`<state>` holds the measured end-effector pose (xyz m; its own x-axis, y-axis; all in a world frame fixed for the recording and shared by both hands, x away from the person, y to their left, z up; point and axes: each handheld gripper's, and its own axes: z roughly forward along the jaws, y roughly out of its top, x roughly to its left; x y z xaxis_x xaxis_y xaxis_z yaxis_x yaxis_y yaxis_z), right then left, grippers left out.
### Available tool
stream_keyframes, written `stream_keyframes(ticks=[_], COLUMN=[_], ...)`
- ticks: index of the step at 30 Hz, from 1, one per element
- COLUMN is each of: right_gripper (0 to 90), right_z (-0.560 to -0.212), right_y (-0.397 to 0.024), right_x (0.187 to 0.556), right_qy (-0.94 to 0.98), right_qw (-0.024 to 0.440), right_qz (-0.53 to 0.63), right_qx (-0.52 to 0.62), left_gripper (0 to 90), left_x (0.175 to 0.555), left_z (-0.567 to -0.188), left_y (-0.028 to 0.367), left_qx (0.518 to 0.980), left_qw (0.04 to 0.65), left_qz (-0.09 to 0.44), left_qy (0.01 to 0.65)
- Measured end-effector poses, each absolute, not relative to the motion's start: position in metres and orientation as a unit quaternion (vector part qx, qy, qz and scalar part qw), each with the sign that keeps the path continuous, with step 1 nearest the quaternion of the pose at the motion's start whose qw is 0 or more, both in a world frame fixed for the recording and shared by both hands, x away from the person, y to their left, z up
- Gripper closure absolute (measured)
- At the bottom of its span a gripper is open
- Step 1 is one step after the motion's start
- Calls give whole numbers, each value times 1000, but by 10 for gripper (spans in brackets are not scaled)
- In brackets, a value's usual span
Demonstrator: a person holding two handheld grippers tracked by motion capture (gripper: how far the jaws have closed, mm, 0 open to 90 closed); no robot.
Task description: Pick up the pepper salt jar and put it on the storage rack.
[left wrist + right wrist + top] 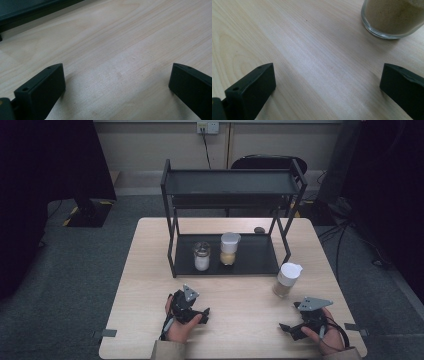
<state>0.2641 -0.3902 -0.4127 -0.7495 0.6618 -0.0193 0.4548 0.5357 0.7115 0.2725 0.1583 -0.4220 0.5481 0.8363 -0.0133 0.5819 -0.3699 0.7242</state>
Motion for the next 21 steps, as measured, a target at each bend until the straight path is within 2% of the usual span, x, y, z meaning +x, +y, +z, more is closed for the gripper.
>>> stream_keyframes(ticks=[21], right_gripper=[0], right_z=[-413], right_y=[-387], right_x=[261], right_qy=[860], right_qw=[149], right_qz=[356], right_qx=[334], left_gripper=[0], left_x=[273], left_z=[-422], left_y=[158], left_qx=[807], left_qw=[350], left_qz=[182], left_qy=[439])
